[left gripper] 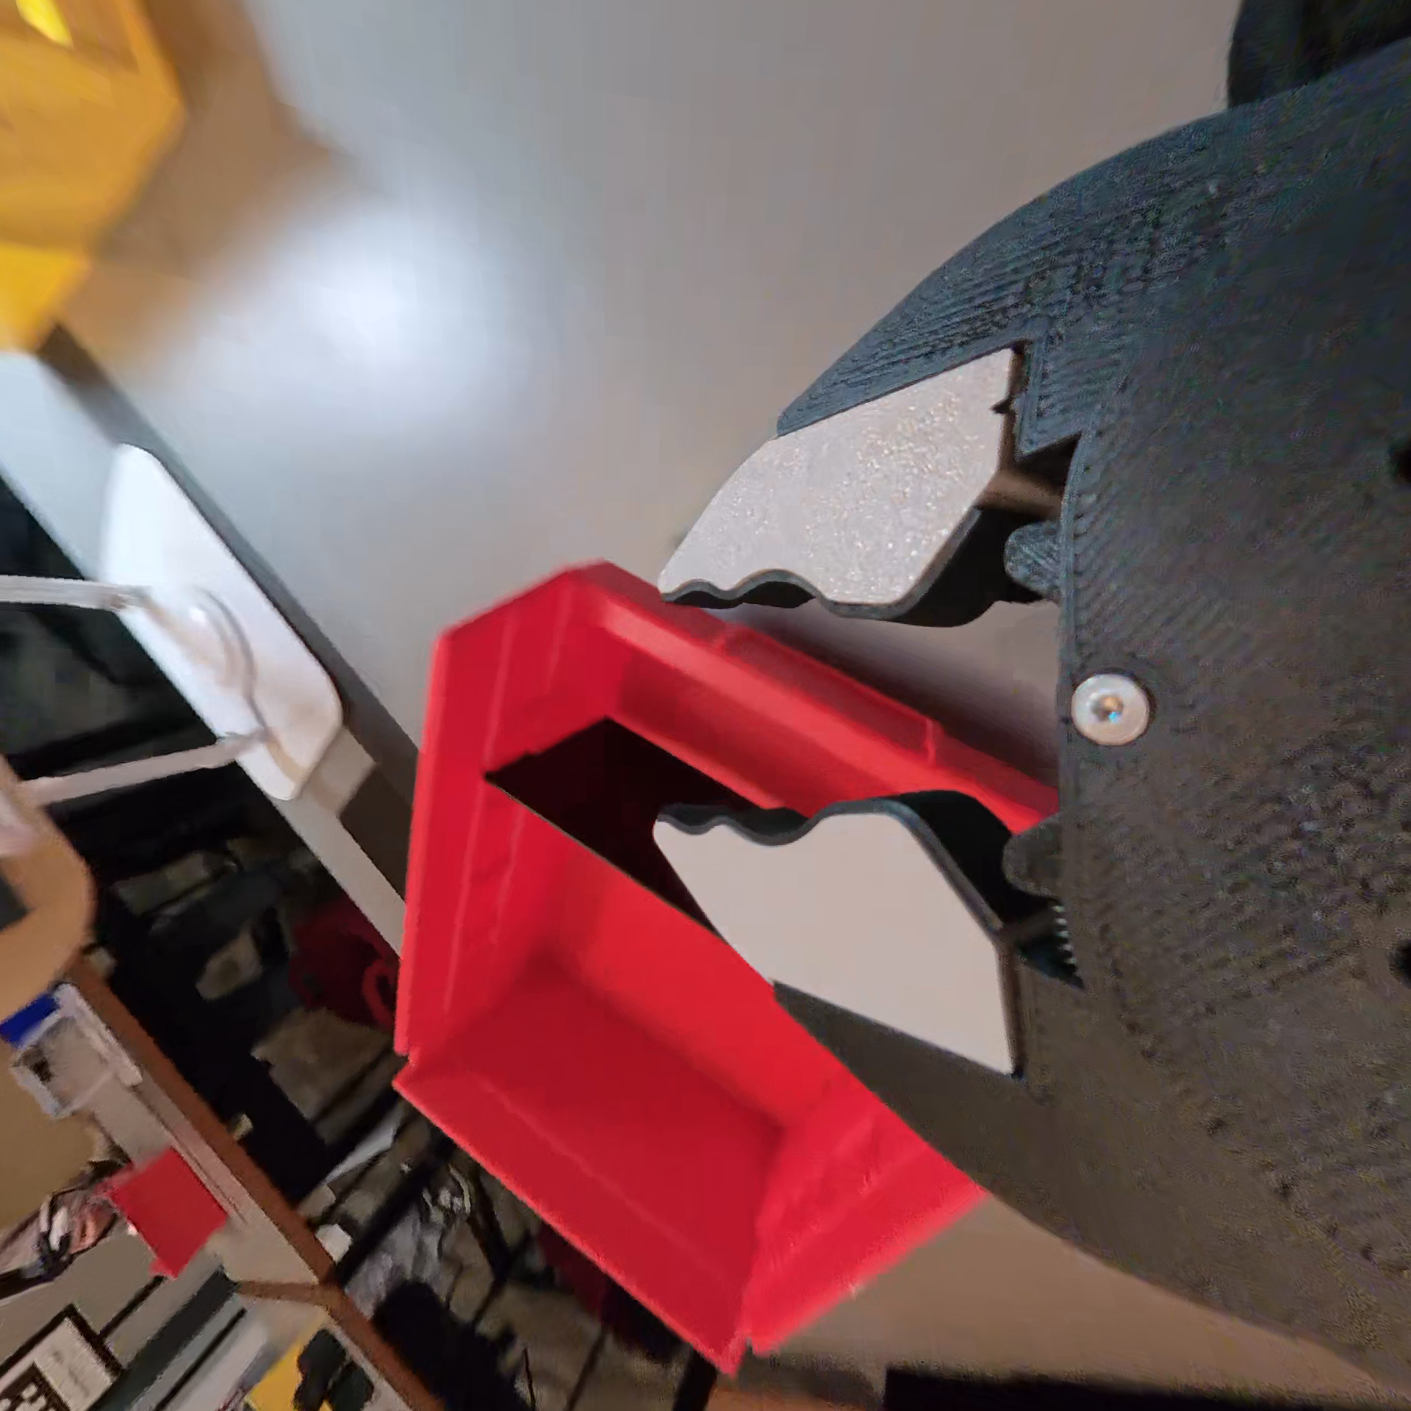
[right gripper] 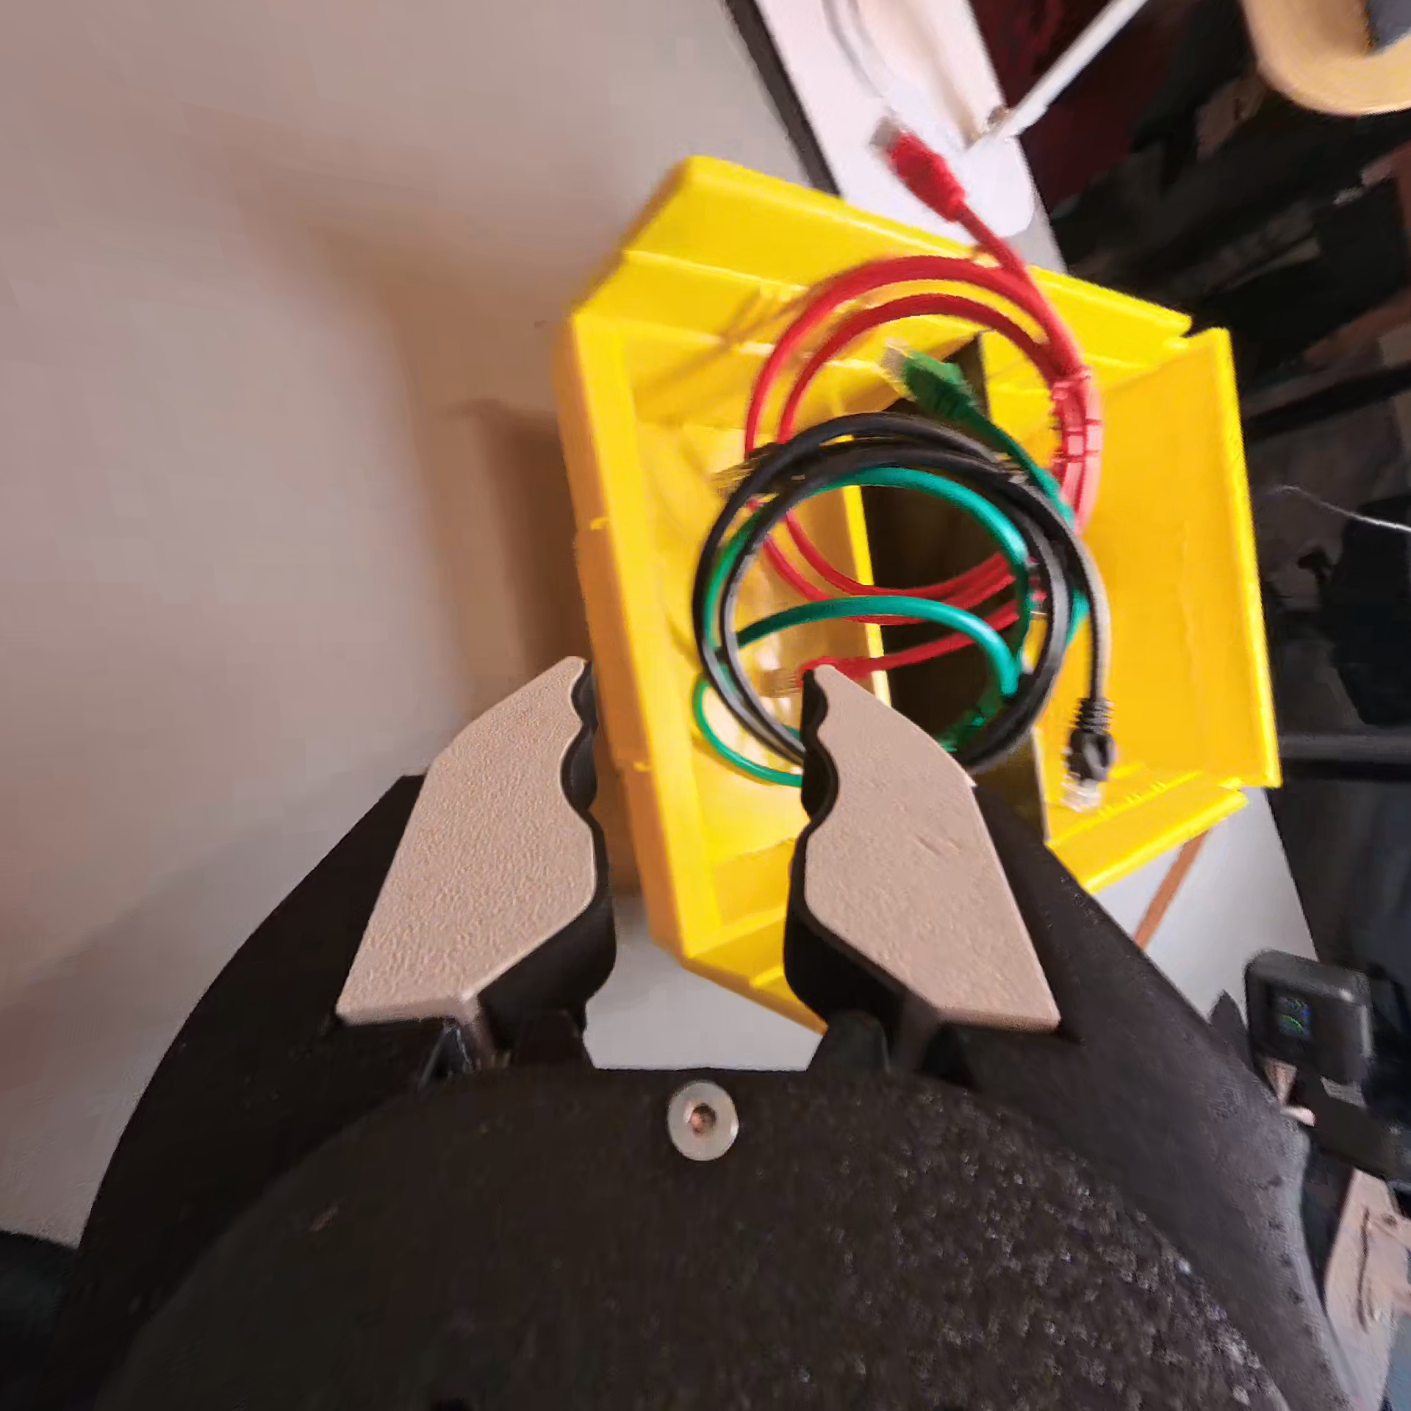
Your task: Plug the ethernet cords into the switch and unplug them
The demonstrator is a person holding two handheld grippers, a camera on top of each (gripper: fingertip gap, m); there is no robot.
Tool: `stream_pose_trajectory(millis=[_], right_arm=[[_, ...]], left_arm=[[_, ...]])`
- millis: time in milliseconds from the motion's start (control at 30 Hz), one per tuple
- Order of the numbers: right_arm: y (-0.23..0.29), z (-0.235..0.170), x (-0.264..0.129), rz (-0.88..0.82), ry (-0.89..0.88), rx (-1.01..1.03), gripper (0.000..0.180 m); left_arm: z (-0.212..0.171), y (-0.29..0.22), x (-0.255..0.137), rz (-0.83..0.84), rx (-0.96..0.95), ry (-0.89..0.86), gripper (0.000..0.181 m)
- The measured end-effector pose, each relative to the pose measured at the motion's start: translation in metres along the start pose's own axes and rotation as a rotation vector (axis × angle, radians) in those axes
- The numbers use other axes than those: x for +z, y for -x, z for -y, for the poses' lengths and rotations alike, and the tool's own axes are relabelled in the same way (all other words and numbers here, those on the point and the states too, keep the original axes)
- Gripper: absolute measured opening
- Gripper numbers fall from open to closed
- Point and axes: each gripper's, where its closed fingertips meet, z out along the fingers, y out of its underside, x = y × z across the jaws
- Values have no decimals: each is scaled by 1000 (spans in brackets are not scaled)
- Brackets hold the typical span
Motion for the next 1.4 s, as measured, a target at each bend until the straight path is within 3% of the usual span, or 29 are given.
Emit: stream_pose_trajectory(millis=[300, 433, 567, 633, 833, 1200, 1400], right_arm=[[29, -26, 48, 78, 197, -171, 51], [23, -24, 61, 93, 259, -238, 34], [21, -21, 71, 133, 274, -257, 31], [19, -19, 73, 144, 265, -259, 30], [27, -19, 68, 134, 219, -318, 31], [108, -11, 18, 137, 54, -542, 32], [139, -12, -4, 132, -17, -566, 31]], left_arm=[[-60, 7, 31, -110, 234, 358, 58], [-79, 4, 45, -173, 314, 474, 58], [-83, -4, 57, -224, 391, 505, 41], [-80, -5, 65, -204, 439, 489, 30], [-64, -25, 76, -234, 487, 431, 30], [-11, -123, 86, -394, 677, 260, 31], [13, -156, 98, -452, 746, 155, 32]])
